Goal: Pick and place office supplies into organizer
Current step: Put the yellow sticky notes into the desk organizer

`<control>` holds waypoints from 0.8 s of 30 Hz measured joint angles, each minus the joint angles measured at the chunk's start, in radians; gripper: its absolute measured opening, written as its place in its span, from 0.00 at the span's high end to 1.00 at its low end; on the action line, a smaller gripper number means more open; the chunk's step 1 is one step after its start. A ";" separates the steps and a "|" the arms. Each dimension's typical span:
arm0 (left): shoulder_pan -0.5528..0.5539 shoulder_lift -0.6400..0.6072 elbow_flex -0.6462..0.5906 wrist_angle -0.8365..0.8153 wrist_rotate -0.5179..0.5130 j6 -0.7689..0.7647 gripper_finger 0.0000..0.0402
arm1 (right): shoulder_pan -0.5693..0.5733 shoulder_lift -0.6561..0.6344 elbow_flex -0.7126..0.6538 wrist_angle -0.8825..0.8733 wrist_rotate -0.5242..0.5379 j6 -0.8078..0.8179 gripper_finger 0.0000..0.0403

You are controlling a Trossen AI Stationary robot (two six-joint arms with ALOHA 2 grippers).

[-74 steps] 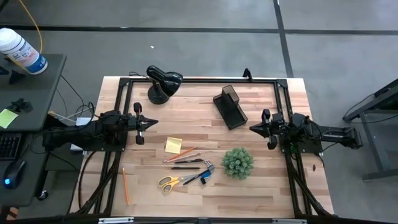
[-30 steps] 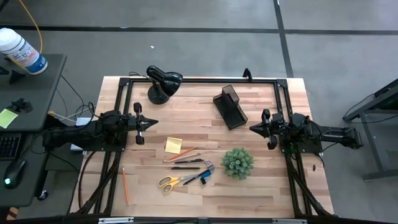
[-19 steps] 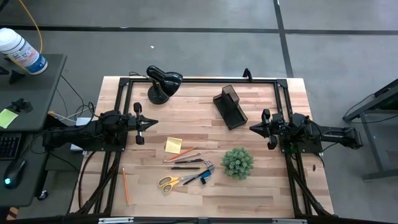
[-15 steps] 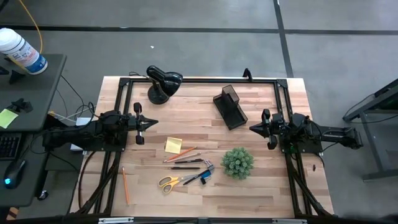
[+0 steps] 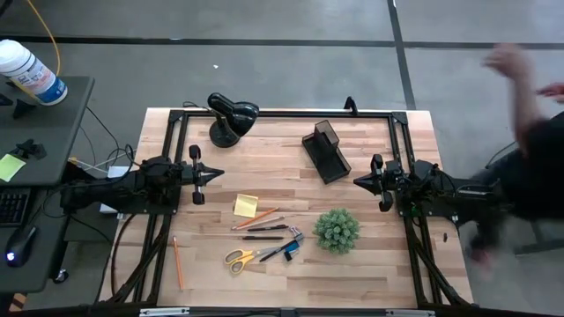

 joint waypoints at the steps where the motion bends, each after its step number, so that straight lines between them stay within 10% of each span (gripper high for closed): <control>1: 0.000 0.000 0.000 0.000 0.000 -0.024 1.00 | 0.000 0.000 0.000 0.000 0.000 0.000 0.97; 24: 0.000 0.000 0.000 0.020 -0.022 -0.222 1.00 | 0.000 0.088 0.168 0.035 0.295 -0.135 0.97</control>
